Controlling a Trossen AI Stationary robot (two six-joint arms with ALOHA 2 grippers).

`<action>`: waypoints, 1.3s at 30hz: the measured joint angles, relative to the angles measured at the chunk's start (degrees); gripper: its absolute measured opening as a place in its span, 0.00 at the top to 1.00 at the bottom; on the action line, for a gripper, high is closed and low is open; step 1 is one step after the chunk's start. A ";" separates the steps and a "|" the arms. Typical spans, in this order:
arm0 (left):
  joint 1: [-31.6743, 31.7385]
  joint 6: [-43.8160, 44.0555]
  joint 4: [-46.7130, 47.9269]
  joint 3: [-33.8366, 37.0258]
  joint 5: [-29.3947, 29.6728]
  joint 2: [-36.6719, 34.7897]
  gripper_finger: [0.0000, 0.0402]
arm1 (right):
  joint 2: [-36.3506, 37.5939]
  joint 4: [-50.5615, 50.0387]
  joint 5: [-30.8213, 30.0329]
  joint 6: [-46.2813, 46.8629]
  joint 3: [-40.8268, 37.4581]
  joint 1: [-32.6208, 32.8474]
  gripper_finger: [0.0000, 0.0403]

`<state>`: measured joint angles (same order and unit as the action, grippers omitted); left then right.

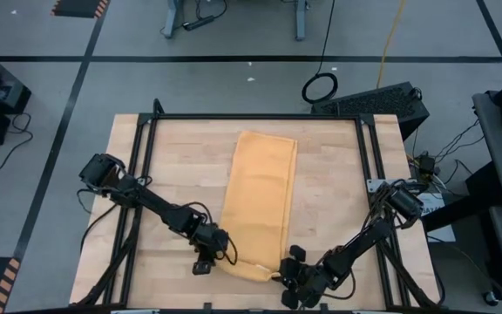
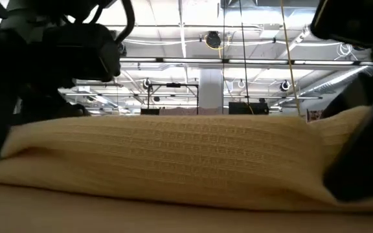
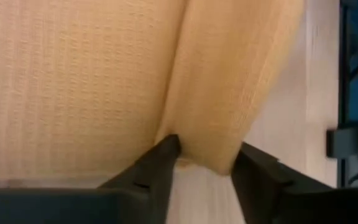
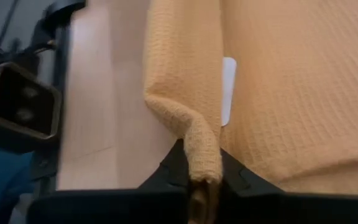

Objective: Roll towel
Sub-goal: Roll the yellow towel

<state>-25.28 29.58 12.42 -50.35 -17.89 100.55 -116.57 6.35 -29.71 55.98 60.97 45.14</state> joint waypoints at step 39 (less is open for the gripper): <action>-14.15 -13.87 -19.15 0.20 35.96 4.22 0.50 | 1.29 2.03 9.07 1.41 -1.03 -4.43 0.97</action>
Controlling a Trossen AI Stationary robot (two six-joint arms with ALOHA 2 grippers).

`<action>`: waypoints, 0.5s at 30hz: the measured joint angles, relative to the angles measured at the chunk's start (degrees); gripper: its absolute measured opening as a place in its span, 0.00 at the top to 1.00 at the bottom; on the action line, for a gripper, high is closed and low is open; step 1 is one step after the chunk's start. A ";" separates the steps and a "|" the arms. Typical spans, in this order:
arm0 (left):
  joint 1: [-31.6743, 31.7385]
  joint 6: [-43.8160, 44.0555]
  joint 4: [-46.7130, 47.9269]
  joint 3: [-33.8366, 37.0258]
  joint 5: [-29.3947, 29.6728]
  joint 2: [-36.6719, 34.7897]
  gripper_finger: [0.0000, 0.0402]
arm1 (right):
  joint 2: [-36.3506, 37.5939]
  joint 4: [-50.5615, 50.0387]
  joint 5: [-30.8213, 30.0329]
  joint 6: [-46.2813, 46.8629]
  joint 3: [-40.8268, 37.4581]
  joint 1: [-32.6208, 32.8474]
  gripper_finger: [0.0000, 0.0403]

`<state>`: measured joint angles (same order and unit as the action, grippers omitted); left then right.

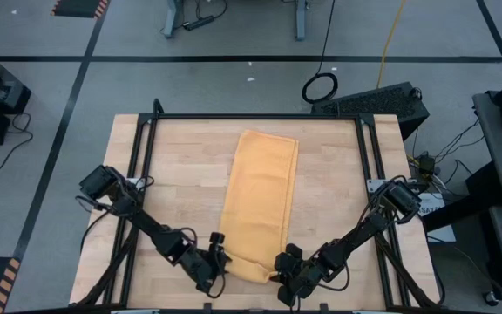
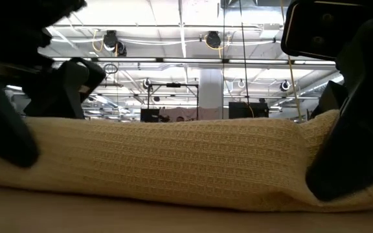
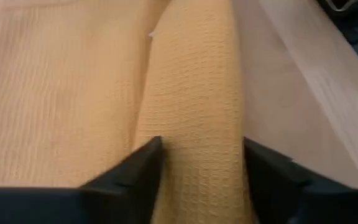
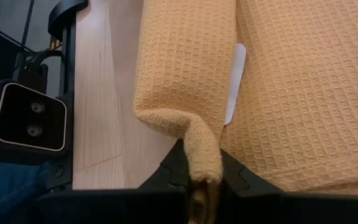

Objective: Roll towel
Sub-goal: Roll the yellow towel

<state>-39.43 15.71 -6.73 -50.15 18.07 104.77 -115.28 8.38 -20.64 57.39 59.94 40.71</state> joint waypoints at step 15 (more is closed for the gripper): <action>3.88 18.98 8.38 -0.04 -10.95 -5.64 0.98 | 4.69 -7.09 -0.26 -10.83 0.08 1.03 0.68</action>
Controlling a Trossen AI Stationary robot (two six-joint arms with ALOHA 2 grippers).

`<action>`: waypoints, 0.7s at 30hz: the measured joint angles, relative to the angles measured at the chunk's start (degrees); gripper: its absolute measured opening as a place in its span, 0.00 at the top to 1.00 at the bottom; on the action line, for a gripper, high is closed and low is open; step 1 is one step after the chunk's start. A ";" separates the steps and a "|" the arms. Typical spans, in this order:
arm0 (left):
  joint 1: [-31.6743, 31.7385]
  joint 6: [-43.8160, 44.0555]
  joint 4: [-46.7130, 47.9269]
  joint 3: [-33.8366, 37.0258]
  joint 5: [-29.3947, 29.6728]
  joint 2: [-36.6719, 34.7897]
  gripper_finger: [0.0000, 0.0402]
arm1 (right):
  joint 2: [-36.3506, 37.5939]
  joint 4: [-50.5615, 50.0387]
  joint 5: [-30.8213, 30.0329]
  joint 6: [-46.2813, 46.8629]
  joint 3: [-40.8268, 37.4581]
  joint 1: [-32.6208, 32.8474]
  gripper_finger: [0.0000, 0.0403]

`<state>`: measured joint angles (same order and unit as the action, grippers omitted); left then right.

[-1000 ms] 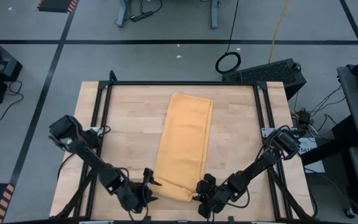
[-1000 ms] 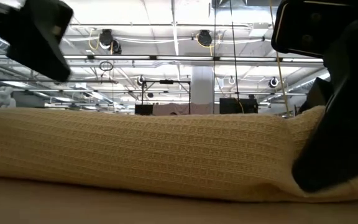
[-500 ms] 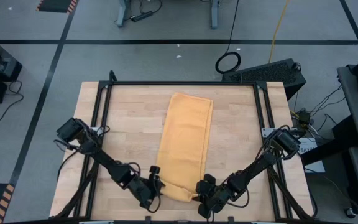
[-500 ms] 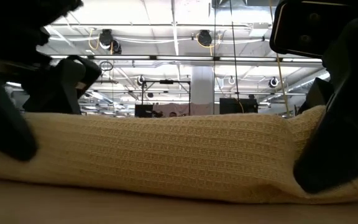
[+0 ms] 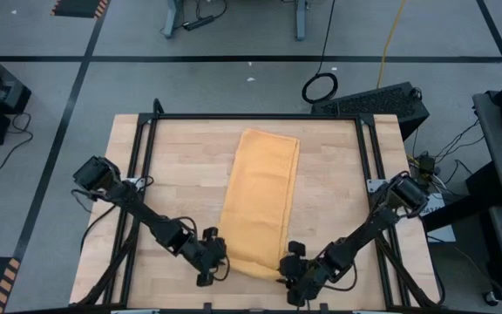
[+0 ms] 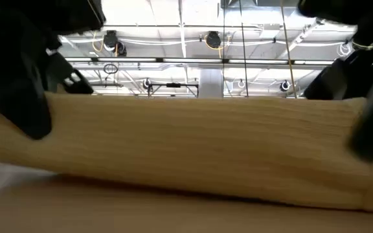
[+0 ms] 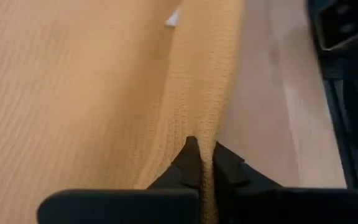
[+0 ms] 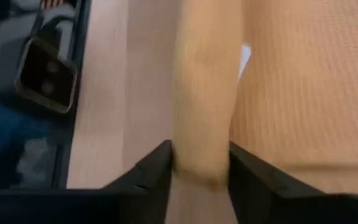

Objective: Roll towel
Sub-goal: Roll the yellow towel

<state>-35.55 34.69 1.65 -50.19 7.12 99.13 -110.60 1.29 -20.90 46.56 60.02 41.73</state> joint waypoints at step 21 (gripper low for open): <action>9.63 13.77 5.11 0.00 -12.22 0.13 0.99 | -7.89 15.12 -29.57 -37.70 2.32 6.98 0.47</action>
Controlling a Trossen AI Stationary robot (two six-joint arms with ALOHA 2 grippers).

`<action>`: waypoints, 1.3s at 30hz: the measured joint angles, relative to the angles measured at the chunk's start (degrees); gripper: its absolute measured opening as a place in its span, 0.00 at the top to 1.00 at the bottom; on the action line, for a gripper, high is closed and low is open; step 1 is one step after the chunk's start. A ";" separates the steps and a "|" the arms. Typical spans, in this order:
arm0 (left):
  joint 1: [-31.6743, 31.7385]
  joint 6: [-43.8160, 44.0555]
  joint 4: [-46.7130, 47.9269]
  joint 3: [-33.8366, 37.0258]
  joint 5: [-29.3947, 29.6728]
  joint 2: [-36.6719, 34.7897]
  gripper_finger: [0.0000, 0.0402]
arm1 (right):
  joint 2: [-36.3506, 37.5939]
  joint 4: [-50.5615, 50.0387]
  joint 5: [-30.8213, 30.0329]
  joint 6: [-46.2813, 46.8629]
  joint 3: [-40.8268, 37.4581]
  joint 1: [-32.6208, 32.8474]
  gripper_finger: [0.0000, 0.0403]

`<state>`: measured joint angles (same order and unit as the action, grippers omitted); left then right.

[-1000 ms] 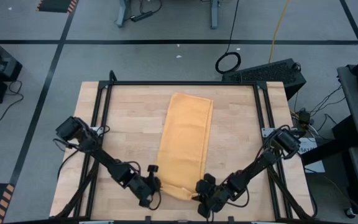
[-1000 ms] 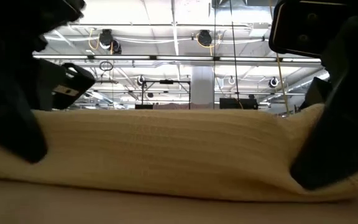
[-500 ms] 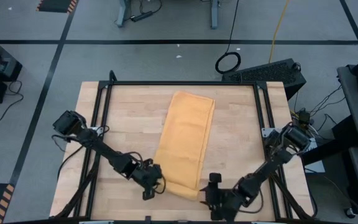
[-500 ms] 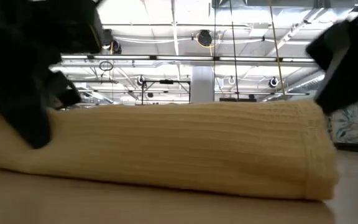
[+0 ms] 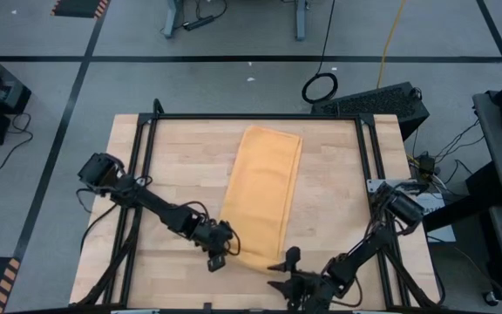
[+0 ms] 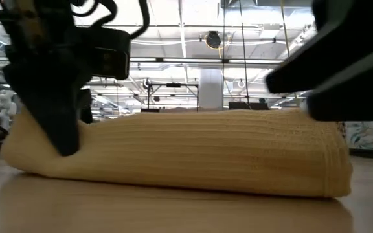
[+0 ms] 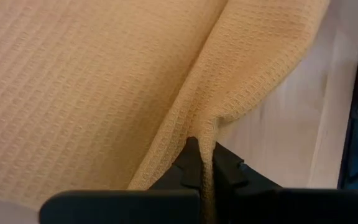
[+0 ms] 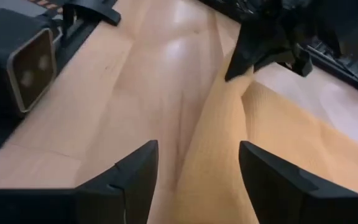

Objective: Roll towel
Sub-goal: Roll the yellow towel

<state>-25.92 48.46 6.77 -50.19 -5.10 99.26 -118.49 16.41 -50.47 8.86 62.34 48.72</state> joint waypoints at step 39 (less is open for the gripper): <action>1.16 -8.33 1.23 0.00 -4.60 -4.27 0.76 | -3.79 -11.39 8.69 29.23 0.20 -8.23 0.91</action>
<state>-24.75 40.14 7.99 -50.19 -9.70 94.99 -122.28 5.02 -41.78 38.08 62.54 40.49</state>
